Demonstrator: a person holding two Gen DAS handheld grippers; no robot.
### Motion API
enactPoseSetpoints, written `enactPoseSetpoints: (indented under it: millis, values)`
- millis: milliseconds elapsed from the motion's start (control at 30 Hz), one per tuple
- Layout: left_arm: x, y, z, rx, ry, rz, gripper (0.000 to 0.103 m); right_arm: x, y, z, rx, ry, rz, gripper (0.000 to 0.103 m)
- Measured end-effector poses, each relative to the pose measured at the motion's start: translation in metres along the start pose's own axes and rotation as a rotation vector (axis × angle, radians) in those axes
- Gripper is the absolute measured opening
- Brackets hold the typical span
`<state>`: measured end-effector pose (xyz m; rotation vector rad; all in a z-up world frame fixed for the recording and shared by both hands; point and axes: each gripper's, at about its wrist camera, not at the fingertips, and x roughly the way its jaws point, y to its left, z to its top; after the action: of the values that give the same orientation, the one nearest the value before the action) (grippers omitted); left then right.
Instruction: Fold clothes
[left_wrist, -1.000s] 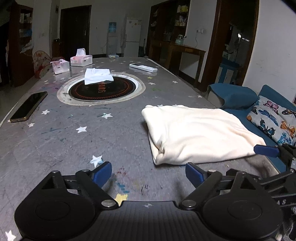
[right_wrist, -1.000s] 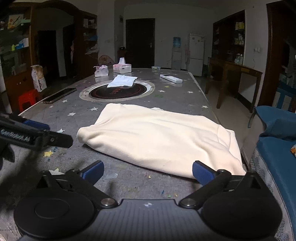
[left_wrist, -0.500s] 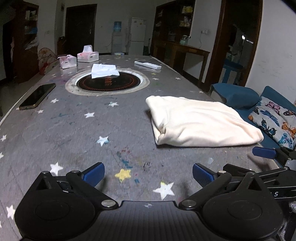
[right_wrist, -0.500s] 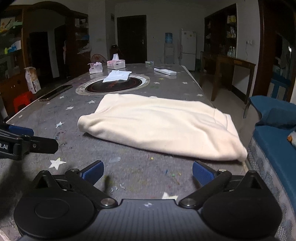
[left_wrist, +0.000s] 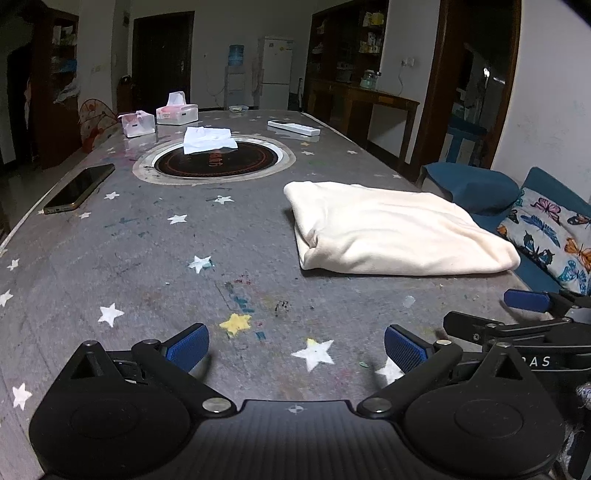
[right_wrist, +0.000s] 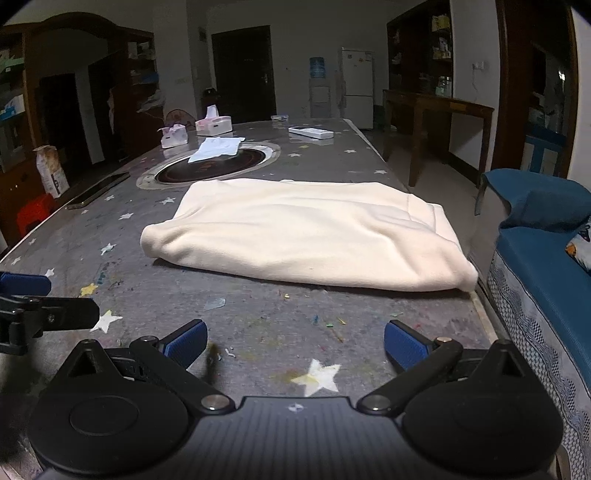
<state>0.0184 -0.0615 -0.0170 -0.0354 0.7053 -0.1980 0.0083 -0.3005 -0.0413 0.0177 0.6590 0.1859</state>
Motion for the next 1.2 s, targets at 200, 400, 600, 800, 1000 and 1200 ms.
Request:
enactPoseSetpoints:
  millis: [200,400,600,800,1000,1200]
  values:
    - [-0.003,-0.002,-0.003,0.001,-0.005,0.007,0.103,-0.005,0.001,-0.001,0.008,-0.01,-0.024,0.103]
    - [-0.006,0.001,-0.005,-0.008,-0.019,0.015,0.103,-0.006,0.004,-0.003,0.008,0.004,-0.058,0.103]
    - [-0.007,-0.001,-0.007,-0.003,-0.017,0.018,0.103,-0.006,0.007,-0.007,0.01,0.012,-0.058,0.103]
    - [-0.009,-0.005,-0.01,0.006,-0.015,0.014,0.103,-0.01,0.011,-0.008,0.006,0.009,-0.051,0.103]
    - [-0.013,-0.008,-0.011,0.011,-0.021,0.007,0.103,-0.013,0.013,-0.007,0.007,0.0,-0.051,0.103]
    - [-0.016,-0.013,-0.014,0.021,-0.021,0.002,0.103,-0.016,0.015,-0.009,0.002,-0.006,-0.047,0.103]
